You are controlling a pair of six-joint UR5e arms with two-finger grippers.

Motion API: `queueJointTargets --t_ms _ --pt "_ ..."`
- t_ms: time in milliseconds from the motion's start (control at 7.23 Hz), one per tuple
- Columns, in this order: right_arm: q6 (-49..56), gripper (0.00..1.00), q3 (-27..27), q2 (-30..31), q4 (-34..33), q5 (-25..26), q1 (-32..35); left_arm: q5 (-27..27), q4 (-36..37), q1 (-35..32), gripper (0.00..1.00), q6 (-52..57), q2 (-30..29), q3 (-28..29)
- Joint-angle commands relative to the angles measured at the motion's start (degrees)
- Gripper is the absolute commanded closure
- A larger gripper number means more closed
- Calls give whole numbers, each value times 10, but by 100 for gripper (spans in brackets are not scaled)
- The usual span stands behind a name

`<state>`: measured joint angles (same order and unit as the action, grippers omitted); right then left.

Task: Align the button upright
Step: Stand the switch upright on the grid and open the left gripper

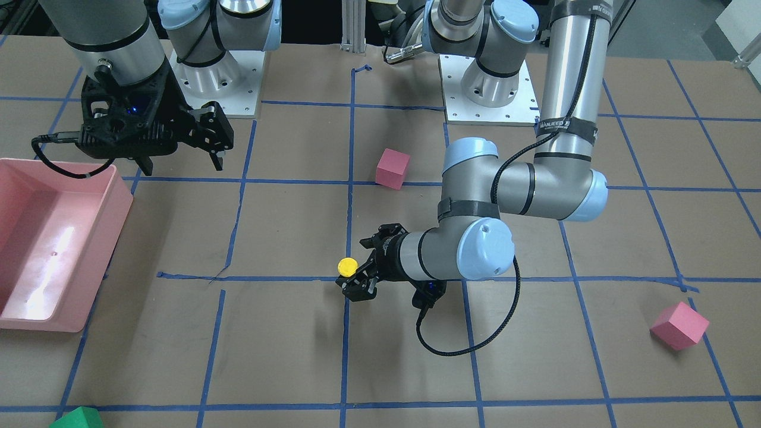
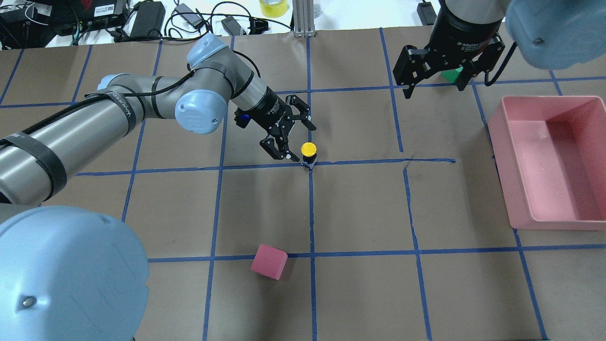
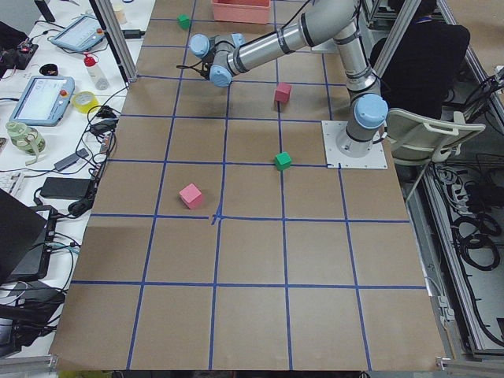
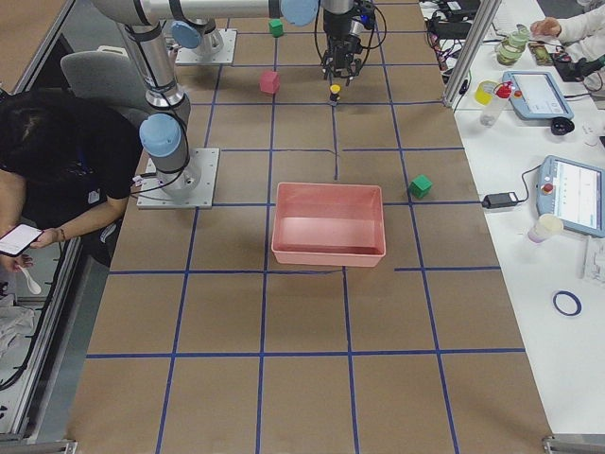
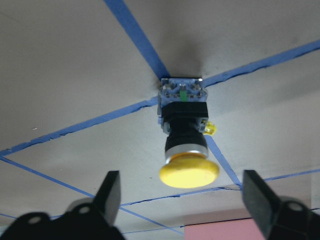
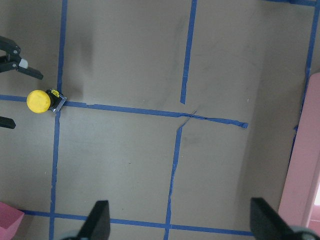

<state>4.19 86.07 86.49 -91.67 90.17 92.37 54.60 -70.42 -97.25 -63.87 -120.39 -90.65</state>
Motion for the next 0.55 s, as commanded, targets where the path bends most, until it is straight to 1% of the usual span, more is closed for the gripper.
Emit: queueJointTargets --t_ms 0,138,277,415 --pt "-1 0 2 0 0 0 0 104 -11 -6 0 27 54 23" --pt "-1 0 2 0 0 0 0 147 -46 -8 0 115 96 26" --pt "-1 0 2 0 0 0 0 212 -100 -7 0 227 140 28" --pt "0 0 2 0 0 -1 0 257 -134 -5 0 334 175 29"
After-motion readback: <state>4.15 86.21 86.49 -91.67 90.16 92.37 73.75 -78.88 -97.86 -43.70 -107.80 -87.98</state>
